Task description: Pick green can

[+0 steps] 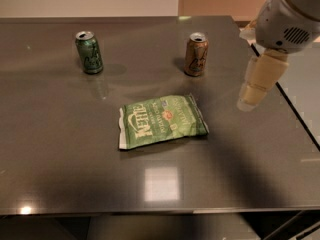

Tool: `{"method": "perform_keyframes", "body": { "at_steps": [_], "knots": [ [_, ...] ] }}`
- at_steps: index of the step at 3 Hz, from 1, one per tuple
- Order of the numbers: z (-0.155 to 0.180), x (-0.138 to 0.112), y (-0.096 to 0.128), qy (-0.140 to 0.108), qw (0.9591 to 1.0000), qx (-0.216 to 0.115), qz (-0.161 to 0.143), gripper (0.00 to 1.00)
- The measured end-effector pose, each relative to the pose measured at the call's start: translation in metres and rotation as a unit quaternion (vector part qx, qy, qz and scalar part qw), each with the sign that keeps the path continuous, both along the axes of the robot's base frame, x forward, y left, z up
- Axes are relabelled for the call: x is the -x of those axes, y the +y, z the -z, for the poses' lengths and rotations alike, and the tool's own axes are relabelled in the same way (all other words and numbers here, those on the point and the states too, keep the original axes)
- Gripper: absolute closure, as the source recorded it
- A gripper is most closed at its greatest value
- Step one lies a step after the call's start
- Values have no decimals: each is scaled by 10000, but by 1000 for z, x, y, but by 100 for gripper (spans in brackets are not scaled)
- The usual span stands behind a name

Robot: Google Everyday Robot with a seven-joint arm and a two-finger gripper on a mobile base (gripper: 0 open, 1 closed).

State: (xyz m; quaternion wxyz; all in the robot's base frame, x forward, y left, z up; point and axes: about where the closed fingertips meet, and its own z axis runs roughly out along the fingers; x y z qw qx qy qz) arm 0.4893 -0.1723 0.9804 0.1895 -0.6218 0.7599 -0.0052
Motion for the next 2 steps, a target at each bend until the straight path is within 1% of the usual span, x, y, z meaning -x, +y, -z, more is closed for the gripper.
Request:
{"method": "perform_keyframes", "body": {
  "at_steps": [1,2],
  "knots": [
    [-2,-46,37,-52,9994,-253,-226,0],
    [-3,-90,79,-68,9978,-505,-427,0]
  ]
}}
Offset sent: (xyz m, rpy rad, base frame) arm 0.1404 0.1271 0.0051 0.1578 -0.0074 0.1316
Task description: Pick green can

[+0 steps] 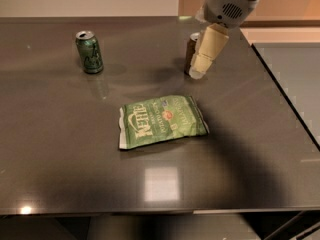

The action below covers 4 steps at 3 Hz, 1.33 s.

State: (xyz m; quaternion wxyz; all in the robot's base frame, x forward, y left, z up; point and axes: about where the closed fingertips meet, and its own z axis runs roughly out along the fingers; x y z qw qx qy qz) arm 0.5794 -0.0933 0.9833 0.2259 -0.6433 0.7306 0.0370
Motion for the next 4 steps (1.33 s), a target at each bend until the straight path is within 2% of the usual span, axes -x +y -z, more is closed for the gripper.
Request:
{"method": "perform_keyframes", "body": {
  "at_steps": [1,3,4],
  "knots": [
    [4,-32,37,1,9998,-191,-43,0],
    [31,-88,98,-26,9980,-553,309,0],
    [46,-112,123,-30,9953,-865,431,0]
  ]
}}
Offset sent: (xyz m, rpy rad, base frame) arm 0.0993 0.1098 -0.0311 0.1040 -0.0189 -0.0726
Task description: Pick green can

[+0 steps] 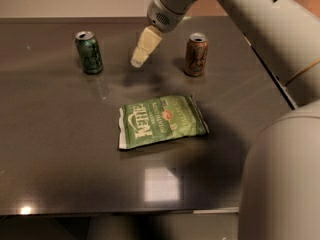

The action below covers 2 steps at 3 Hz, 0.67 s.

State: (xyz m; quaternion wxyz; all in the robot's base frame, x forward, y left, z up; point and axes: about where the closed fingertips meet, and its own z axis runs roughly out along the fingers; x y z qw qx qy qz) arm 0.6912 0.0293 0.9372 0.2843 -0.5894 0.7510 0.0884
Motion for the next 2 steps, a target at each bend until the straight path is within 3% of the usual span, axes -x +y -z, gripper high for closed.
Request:
{"method": "perform_keyframes", "body": {
  "at_steps": [2],
  "knots": [
    [27,-29,54,84,9992,-395,-7,0]
  ]
}}
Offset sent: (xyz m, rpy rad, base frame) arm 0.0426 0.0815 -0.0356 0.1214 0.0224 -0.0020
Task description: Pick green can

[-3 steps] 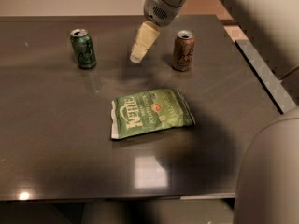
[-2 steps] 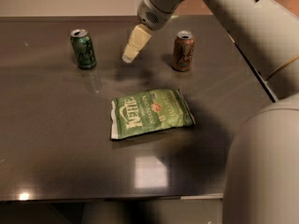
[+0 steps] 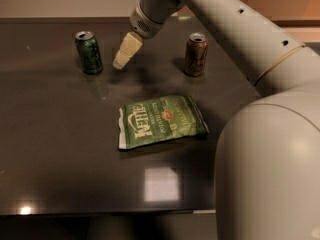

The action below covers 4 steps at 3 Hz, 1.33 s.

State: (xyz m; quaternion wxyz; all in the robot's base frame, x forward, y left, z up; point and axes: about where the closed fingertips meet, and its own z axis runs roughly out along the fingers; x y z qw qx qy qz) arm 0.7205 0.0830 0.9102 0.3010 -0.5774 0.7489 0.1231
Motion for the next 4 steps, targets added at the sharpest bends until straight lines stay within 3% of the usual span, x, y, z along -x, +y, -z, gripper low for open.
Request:
{"method": "perform_keyframes", "body": {
  "at_steps": [2,4],
  "knots": [
    [21,-1,53,76,9998,-127,-129,0],
    [19,-14,92,95,9993,-324,-134,0]
  ]
}}
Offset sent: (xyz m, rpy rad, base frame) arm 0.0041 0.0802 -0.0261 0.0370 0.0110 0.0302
